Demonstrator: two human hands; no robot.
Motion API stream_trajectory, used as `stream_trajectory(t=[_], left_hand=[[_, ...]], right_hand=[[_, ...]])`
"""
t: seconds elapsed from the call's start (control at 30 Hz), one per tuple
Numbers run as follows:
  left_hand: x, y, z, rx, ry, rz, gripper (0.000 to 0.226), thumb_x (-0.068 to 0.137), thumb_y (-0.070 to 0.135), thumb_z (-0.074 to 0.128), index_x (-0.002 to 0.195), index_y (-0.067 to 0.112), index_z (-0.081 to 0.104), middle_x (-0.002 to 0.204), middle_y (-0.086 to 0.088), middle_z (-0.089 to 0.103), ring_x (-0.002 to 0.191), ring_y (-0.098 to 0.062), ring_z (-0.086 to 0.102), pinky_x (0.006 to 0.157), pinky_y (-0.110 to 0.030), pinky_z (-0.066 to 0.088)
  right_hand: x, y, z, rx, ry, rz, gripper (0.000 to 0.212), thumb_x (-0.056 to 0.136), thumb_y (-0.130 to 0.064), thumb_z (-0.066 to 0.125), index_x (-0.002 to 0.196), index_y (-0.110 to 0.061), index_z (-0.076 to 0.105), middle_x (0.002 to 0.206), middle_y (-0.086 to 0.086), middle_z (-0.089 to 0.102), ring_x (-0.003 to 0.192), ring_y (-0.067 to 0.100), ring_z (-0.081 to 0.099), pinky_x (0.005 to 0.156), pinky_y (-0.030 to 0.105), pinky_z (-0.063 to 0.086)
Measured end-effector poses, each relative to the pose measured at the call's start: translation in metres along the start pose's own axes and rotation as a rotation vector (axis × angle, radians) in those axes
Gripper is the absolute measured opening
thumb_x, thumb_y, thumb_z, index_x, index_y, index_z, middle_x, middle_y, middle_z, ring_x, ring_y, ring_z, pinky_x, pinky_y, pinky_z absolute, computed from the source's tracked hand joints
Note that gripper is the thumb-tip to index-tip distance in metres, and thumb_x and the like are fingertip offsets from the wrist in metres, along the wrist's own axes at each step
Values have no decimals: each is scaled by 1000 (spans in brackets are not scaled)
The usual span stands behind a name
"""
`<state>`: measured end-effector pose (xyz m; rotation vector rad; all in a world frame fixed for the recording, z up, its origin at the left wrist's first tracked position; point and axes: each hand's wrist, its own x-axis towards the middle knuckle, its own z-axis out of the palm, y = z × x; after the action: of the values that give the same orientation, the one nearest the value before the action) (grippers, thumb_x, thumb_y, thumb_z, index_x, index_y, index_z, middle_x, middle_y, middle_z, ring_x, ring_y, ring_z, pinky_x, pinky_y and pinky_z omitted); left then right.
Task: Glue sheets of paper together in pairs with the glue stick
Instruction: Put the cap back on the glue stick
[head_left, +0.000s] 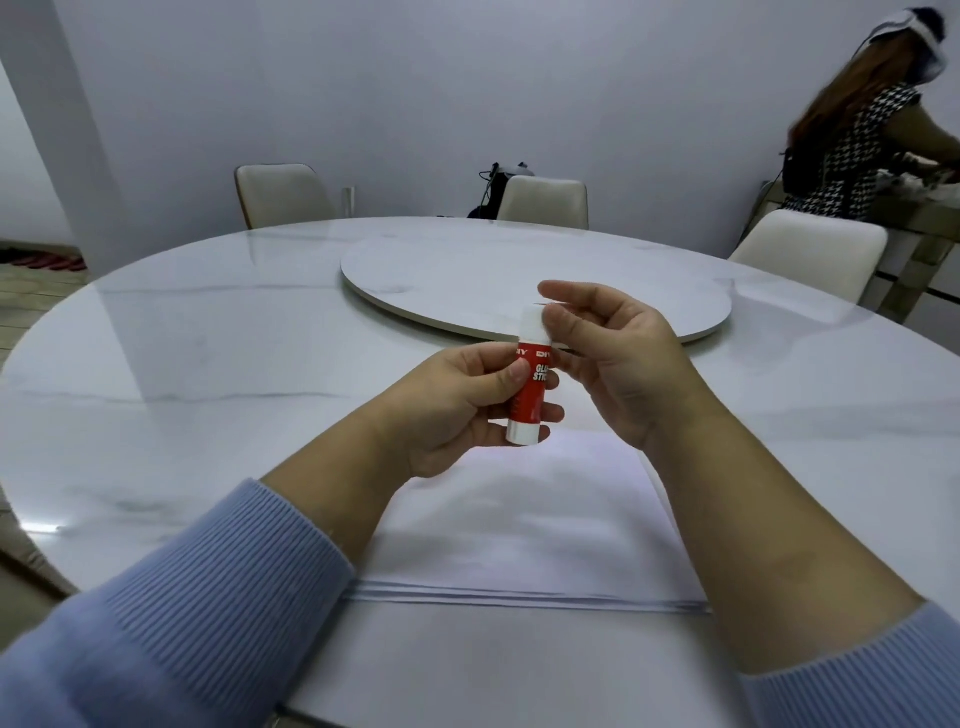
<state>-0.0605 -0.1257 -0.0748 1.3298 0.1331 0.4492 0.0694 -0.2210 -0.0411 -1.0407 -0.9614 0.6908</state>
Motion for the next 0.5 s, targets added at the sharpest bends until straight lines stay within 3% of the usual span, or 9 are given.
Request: stream_trajectory(t=[0.07,0.17,0.27,0.33,0.43,0.5], left_hand=[[0,-1,0,-6,-1,1,31,76,22,58,102,8,64,84,-2,72,79,-24,71,72,-38,59],[0,-1,-2,-4,7,6,28,76,22,57,100,8,65,84,-2,73,82,-26,71,74,-39,59],[0,-2,-2,8,4,7,31,76,22,57,103,8,64,86,-2,73,85,-26,71,74,-36,59],[1,-2,-2,9,22,16,29,77,22,56,102,10,65,84,-1,73,83,-24,72,72,-34,59],[1,-1,-4,26,46,25,27,78,22,55,100,12,65,83,1,73,81,-19,71,71,-31,59],[0,0,-3,33,31,24,30,77,24,55,102,11,65,84,1,73,81,-18,71,71,-31,58]], right_hand=[[0,-1,0,12,-32,21,32,70,-19,70,100,-9,69,82,4,69,75,15,66,70,26,55],[-1,1,0,58,-90,40,28,71,-21,66,96,-9,72,91,7,76,87,22,70,78,31,58],[-1,10,6,-97,33,-57,24,62,-26,74,84,-17,73,72,-1,70,74,17,65,77,33,55],[1,10,7,-120,56,-39,23,68,-34,72,84,-18,72,70,-4,68,70,12,64,74,31,54],[3,9,4,-13,-19,26,17,89,-23,58,98,-18,71,94,3,76,89,18,70,74,27,54],[2,9,3,-8,-25,-12,21,82,-17,65,102,-20,70,85,1,74,85,17,68,76,27,54]])
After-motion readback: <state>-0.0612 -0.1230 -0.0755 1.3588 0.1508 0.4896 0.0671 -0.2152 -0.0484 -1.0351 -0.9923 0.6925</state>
